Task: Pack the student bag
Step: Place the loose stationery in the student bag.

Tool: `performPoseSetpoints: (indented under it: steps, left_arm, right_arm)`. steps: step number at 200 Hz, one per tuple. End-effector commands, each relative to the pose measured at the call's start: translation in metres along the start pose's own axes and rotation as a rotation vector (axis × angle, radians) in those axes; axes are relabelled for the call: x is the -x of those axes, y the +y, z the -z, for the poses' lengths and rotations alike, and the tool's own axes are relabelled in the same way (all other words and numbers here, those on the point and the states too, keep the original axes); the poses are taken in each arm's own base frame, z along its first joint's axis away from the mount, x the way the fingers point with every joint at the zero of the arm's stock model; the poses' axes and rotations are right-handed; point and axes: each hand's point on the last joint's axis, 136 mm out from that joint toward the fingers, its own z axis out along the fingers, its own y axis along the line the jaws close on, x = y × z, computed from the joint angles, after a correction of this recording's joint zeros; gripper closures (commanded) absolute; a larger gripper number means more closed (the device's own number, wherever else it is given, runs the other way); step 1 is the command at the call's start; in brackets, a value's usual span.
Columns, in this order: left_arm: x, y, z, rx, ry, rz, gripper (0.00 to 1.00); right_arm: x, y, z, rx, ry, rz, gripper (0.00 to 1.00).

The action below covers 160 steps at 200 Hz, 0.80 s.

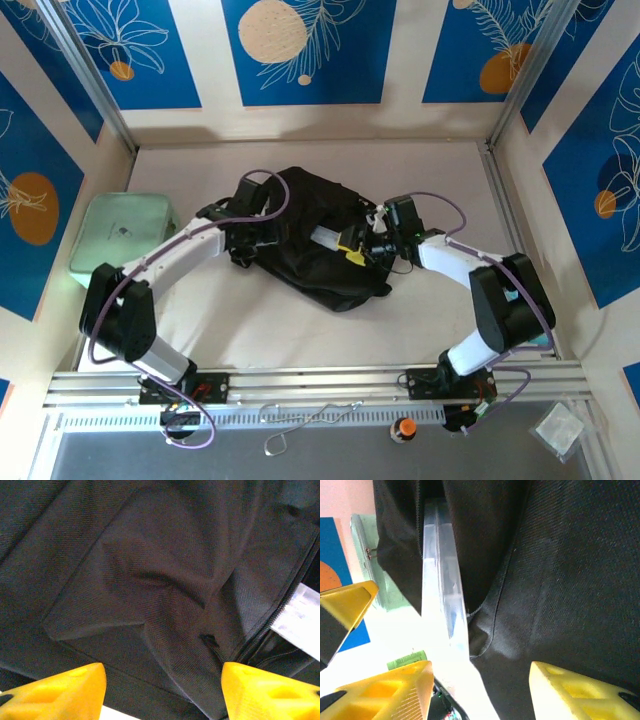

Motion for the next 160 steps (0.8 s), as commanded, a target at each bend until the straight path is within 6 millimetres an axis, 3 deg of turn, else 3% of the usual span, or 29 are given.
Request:
performPoseSetpoints:
  steps: [1,74,120,160]
  left_arm:
    - [0.01,0.001,0.011,-0.039,-0.058,0.056,0.35]
    - [0.009,0.002,0.019,-0.067,-0.075,0.07,0.32]
    - [0.003,0.005,0.02,-0.077,-0.073,0.089,0.32]
    - [-0.004,0.008,0.016,-0.085,-0.059,0.112,0.31]
  right_arm:
    - [-0.016,-0.006,0.003,-0.03,0.044,-0.026,0.49]
    - [-0.001,0.006,-0.013,-0.059,0.042,0.001,0.76]
    - [0.008,0.013,-0.034,-0.072,0.063,-0.001,0.8]
    - [0.011,0.008,-0.047,-0.134,0.096,-0.043,0.76]
